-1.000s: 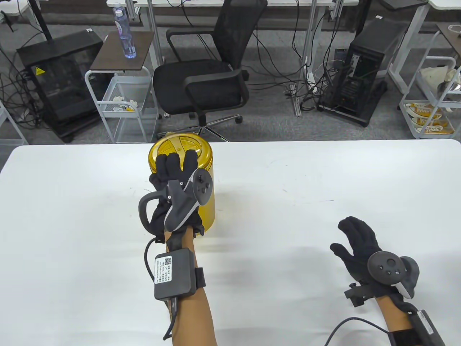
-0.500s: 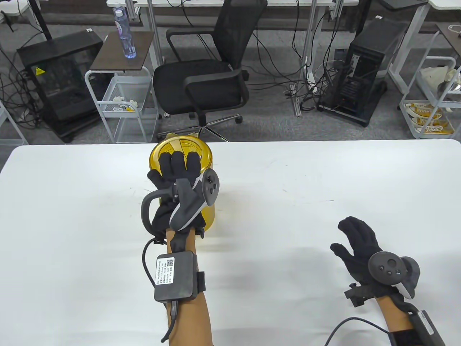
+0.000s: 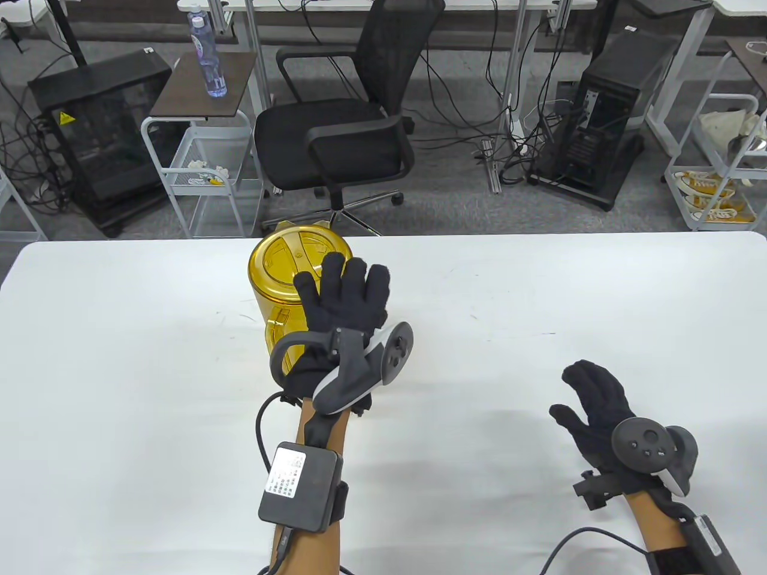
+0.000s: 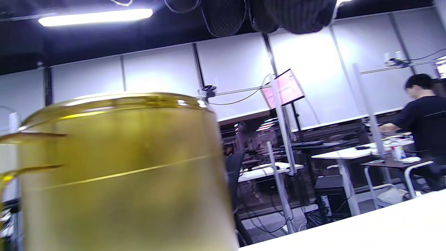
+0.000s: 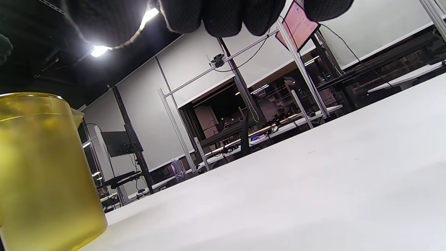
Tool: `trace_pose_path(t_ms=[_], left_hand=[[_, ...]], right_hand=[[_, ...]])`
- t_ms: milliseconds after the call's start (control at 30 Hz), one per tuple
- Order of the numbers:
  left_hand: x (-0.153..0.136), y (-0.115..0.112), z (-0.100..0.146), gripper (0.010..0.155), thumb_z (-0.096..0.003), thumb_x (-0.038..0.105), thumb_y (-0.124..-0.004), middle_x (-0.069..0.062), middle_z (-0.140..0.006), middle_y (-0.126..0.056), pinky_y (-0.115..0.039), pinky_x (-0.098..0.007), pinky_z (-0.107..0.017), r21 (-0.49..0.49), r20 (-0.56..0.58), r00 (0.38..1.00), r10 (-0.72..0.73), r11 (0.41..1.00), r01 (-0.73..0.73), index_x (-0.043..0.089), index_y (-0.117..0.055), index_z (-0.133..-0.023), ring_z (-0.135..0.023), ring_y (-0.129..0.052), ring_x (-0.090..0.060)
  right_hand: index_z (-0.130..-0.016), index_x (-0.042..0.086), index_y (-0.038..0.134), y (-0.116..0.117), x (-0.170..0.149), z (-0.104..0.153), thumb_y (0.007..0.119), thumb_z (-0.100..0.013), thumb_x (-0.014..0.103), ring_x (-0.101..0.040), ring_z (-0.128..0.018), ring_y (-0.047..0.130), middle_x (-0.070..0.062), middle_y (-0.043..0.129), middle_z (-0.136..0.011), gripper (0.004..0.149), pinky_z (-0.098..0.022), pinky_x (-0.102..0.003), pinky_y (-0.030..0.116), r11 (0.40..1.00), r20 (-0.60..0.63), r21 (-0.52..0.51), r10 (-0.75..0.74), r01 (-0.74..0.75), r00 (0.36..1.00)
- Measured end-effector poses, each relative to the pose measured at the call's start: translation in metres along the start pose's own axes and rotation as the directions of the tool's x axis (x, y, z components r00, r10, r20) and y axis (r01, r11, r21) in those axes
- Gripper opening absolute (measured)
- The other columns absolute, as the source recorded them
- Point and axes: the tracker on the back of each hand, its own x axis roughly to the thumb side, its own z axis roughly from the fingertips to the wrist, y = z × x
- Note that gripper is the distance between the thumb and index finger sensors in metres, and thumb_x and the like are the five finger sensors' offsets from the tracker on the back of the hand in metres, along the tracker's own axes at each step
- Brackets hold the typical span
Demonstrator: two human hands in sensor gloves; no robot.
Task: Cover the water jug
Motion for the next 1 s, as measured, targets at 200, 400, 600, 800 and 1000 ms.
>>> trace_pose_path(t_ms=[200, 400, 600, 800, 1000], left_hand=[[0.025, -0.016, 0.016, 0.062, -0.0548, 0.043, -0.071, -0.006, -0.124, -0.056, -0.047, -0.067, -0.082, 0.025, 0.098, 0.995, 0.02, 0.999, -0.022, 0.031, -0.057, -0.114, -0.117, -0.042, -0.035], [0.04, -0.042, 0.031, 0.062, -0.0545, 0.044, -0.071, -0.007, -0.123, -0.058, -0.051, -0.065, -0.081, 0.027, 0.134, 0.985, 0.109, 0.993, -0.114, 0.029, -0.057, -0.113, -0.116, -0.047, -0.035], [0.049, -0.065, 0.046, 0.063, -0.0546, 0.045, -0.07, -0.007, -0.123, -0.057, -0.05, -0.064, -0.082, 0.0, 0.128, 0.96, 0.25, 0.968, -0.252, 0.028, -0.057, -0.114, -0.116, -0.048, -0.035], [0.053, -0.092, 0.061, 0.064, -0.0544, 0.046, -0.071, -0.007, -0.123, -0.058, -0.05, -0.065, -0.081, -0.026, 0.108, 0.946, 0.306, 0.952, -0.305, 0.027, -0.057, -0.114, -0.115, -0.048, -0.035], [0.053, -0.106, 0.069, 0.064, -0.0545, 0.046, -0.071, -0.008, -0.123, -0.058, -0.05, -0.065, -0.081, -0.039, 0.085, 0.933, 0.35, 0.937, -0.348, 0.027, -0.057, -0.114, -0.115, -0.048, -0.036]], right_hand=[[-0.109, 0.026, 0.049, 0.0, 0.0, 0.0, 0.073, -0.05, 0.052, -0.04, -0.107, 0.051, -0.01, 0.05, -0.118, 0.069, -0.075, -0.065, 0.052, 1.0, -0.004, 0.002, 0.003, -0.003, 1.0], [-0.109, 0.026, 0.049, 0.0, 0.0, -0.001, 0.074, -0.05, 0.052, -0.04, -0.107, 0.052, -0.01, 0.05, -0.118, 0.069, -0.075, -0.065, 0.052, 1.0, -0.008, 0.006, 0.008, -0.008, 1.0], [-0.109, 0.026, 0.049, 0.0, -0.001, -0.001, 0.074, -0.05, 0.052, -0.04, -0.107, 0.052, -0.01, 0.05, -0.118, 0.069, -0.075, -0.064, 0.052, 1.0, -0.008, 0.007, 0.01, -0.01, 1.0], [-0.109, 0.026, 0.049, 0.0, -0.001, -0.001, 0.073, -0.05, 0.052, -0.04, -0.107, 0.052, -0.01, 0.05, -0.118, 0.069, -0.075, -0.064, 0.052, 1.0, -0.008, 0.007, 0.01, -0.01, 1.0], [-0.109, 0.026, 0.049, 0.0, -0.001, -0.002, 0.074, -0.05, 0.052, -0.04, -0.107, 0.052, -0.01, 0.05, -0.118, 0.069, -0.075, -0.064, 0.052, 1.0, -0.01, 0.01, 0.012, -0.012, 1.0]])
